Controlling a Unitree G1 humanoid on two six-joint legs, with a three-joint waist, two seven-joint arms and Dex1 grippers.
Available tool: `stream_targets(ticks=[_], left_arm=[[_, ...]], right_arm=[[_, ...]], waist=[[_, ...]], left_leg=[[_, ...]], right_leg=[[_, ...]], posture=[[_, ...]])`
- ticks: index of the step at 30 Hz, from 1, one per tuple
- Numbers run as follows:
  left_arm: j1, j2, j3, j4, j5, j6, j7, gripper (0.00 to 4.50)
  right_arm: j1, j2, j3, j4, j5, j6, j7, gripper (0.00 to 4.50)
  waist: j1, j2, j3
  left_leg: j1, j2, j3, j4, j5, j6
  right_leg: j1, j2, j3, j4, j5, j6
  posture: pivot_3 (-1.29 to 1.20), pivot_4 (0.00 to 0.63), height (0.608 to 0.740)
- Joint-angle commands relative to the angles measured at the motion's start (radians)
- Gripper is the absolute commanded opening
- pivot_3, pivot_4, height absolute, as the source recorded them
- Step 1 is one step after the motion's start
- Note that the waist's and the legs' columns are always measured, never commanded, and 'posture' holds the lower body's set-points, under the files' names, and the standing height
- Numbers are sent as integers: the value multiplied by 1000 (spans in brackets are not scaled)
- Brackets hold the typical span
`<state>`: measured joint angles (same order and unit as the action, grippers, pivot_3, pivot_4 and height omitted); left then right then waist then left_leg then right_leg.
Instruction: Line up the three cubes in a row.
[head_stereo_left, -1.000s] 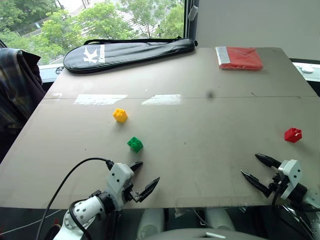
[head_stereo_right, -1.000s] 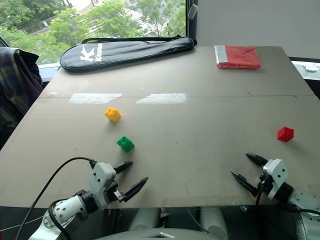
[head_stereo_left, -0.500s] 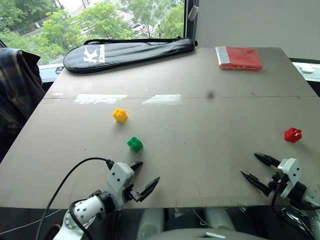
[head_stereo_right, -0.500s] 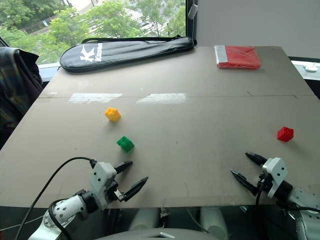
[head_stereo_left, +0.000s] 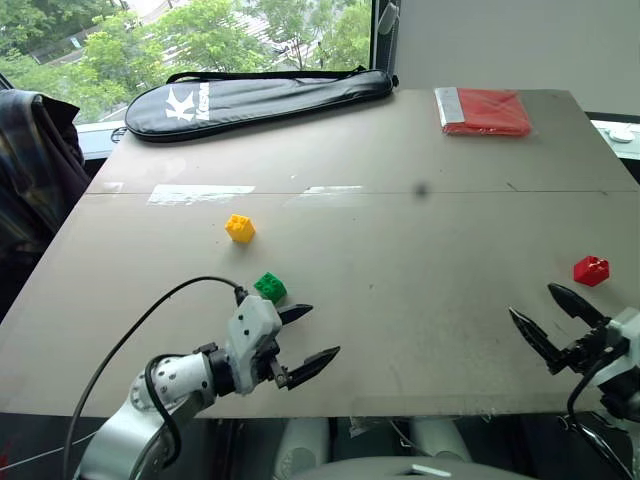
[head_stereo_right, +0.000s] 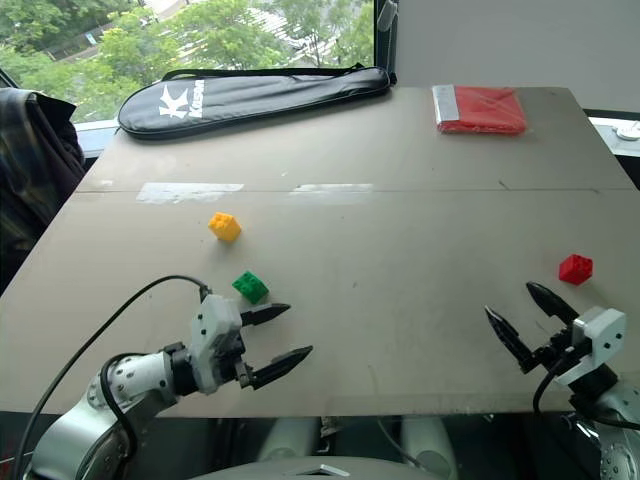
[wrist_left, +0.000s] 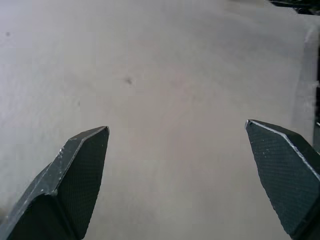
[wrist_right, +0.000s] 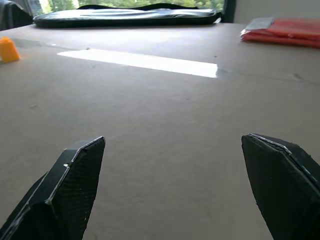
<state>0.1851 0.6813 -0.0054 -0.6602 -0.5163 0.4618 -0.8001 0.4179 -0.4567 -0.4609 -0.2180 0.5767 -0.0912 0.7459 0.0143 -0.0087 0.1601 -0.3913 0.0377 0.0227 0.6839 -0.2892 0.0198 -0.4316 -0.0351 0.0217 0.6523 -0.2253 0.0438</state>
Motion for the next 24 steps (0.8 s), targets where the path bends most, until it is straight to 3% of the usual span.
stream_targets(ticks=[1, 6, 11, 21, 24], left_arm=[[-107, 6, -38, -40, -51, 60, -15, 4468], [-276, -1, -88, -22, -59, 111, -21, 4468], [-345, -12, -115, -58, -65, 159, 7, 4468], [-382, -10, -104, -71, -75, 197, 31, 4468], [-383, -3, -90, -75, -82, 201, 31, 4500]], right_arm=[[-37, -4, -90, -7, -24, 29, -137, 4500], [-163, -19, -68, 11, -133, 184, -361, 4500], [-347, 26, -42, 113, -196, 297, -554, 4500], [-505, 32, -23, 289, -236, 351, -612, 4500], [-507, 25, -17, 293, -241, 358, -605, 3694]], waist=[[-3, 0, 0], [-20, -1, 1], [-30, -3, 3], [-26, -3, 3], [-27, -3, 3]], left_leg=[[0, 0, 0, 1, 0, 0], [2, 0, 1, 1, 0, 0], [0, 0, 0, 1, 0, 0], [-1, -1, 0, 2, 0, 0], [-1, -1, 0, 2, 0, 0]], right_leg=[[0, 0, 0, 0, 0, 0], [0, 2, 2, 4, 0, 0], [-1, 4, 2, 5, 0, 0], [-1, 4, 3, 5, 1, -2], [-1, 4, 3, 5, 1, -2]], posture=[[0, 150, 708], [0, 150, 708], [0, 150, 708], [0, 150, 708], [0, 150, 708]])
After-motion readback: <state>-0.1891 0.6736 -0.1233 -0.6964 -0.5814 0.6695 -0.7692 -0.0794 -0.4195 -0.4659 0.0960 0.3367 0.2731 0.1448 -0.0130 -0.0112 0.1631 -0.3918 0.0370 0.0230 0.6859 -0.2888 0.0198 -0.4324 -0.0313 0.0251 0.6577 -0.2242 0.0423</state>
